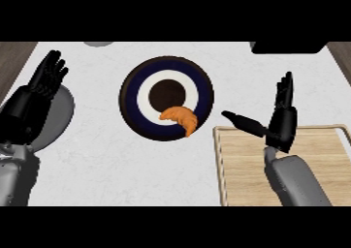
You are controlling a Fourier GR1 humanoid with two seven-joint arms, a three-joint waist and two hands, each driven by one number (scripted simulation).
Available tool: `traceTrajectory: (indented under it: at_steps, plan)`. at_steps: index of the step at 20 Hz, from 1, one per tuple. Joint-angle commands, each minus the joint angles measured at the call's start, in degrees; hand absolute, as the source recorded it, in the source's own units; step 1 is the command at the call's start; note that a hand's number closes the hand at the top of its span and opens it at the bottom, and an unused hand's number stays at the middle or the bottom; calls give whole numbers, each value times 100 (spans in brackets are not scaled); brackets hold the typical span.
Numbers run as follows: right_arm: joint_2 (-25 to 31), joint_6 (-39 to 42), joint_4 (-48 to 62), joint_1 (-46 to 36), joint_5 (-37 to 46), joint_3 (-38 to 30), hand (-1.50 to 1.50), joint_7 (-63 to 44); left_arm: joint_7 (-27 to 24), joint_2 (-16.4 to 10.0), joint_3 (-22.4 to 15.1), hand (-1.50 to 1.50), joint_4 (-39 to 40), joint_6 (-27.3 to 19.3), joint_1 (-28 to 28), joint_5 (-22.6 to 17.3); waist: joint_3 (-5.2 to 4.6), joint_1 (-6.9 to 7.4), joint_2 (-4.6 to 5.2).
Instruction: Pick the croissant from the tray and place it in the plate
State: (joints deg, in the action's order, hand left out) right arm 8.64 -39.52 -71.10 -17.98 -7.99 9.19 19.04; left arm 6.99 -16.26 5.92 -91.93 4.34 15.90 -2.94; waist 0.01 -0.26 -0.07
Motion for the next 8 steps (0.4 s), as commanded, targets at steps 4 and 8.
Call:
traceTrajectory:
  at_steps: [4,8]
  plan:
    - [321,928,-207,814,-184,-508,-150,663,-39,88,31,0,-152,67,-167,125,0,21,4]
    - [257,762,-200,1191,74,-584,-150,945,-44,134,48,0,-132,167,-173,87,-1,20,6]
